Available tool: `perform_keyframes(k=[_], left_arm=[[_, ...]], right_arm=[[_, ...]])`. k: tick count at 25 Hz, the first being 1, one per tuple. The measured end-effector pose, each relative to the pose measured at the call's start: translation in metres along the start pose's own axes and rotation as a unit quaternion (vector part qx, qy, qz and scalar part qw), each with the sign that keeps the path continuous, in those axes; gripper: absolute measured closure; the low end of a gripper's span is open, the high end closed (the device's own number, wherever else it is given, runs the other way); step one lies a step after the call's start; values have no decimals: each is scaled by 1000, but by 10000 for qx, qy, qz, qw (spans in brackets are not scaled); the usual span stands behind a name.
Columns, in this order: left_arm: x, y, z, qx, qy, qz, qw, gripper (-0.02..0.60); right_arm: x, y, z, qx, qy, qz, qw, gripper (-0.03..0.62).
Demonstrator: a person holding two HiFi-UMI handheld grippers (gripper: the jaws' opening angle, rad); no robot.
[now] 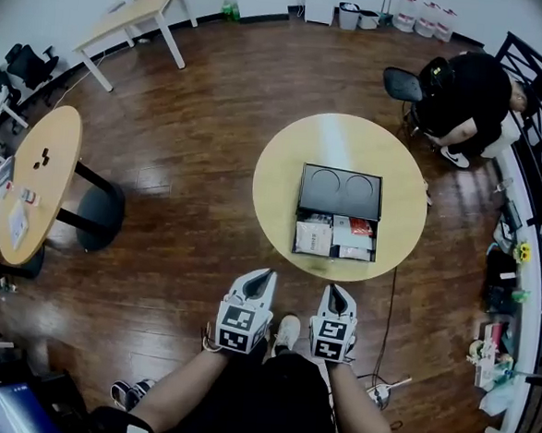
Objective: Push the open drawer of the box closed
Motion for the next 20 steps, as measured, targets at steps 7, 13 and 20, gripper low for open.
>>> perform_keyframes(k=[7, 13, 20], left_arm=[[-7, 19, 28, 48, 78, -75, 9999, 581], [-2, 40, 38, 89, 241, -142, 9996, 581], [3, 62, 48, 38, 352, -76, 9993, 581]], right_arm=[[4, -4, 32, -19, 325, 133, 9994, 583], [5, -12, 63, 121, 637, 332, 9973, 532], [8, -18, 95, 144, 970, 442, 9942, 496]])
Point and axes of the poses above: the fingertips, and each gripper's own axes: z forward along the fingers, y to its left, x out of its underside, the point moved 6 cm from there along -z, backward along the fingers, and after that the axes turned 2 degrees about x, right-handed, at the moved point
